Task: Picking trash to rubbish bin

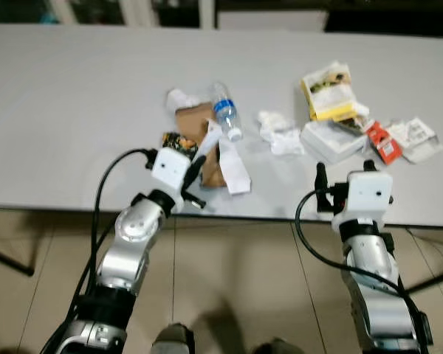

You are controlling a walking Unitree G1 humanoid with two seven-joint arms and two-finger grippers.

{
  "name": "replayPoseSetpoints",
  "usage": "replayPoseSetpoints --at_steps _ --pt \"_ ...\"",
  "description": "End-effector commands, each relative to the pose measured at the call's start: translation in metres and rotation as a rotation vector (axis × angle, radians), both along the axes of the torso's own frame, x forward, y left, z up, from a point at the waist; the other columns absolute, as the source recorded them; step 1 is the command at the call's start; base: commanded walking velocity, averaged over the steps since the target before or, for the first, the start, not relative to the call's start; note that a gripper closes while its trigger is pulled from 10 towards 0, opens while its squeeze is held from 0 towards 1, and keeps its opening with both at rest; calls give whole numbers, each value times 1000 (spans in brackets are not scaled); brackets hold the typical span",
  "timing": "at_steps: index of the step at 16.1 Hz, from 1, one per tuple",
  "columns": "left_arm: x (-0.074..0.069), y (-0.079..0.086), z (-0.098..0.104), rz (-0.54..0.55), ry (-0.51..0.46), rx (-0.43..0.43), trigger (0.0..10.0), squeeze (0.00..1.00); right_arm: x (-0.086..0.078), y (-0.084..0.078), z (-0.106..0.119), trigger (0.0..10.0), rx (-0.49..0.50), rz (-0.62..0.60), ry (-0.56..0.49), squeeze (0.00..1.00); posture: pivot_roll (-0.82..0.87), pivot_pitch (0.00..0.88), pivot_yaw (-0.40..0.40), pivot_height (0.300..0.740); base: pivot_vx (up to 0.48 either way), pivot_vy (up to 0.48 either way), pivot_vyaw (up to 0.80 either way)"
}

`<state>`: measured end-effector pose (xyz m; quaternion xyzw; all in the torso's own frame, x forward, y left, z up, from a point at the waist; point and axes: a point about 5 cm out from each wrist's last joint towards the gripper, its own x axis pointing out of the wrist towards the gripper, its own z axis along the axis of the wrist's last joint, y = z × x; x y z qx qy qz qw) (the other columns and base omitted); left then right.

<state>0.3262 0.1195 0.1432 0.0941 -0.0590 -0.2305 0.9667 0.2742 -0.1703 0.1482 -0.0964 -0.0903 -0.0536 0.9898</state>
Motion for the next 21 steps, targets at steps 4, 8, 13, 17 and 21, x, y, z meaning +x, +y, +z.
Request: replayPoseSetpoints --at_steps 4,8,13,17,21 --pt "-2 -9 -3 -14 21 -28 10000 0 -2 -4 -3 10000 -9 3 28 0 218 163 2 740 0 0 0" --pt "-2 -8 -1 -32 26 -50 10000 0 3 1 -1 10000 -37 44 32 0 224 160 2 740 60 0 0" --pt "-2 -7 0 -34 24 -53 10000 0 4 8 -2 10000 -41 68 34 0 230 161 3 740 376 0 0" --pt "-3 -6 0 -37 27 -52 10000 0 6 10 0 10000 -44 76 30 0 237 164 5 740 410 0 0" --pt "-4 -5 -1 -36 31 -49 10000 0 7 14 0 10000 -44 85 23 0 241 166 8 740 403 0 0"
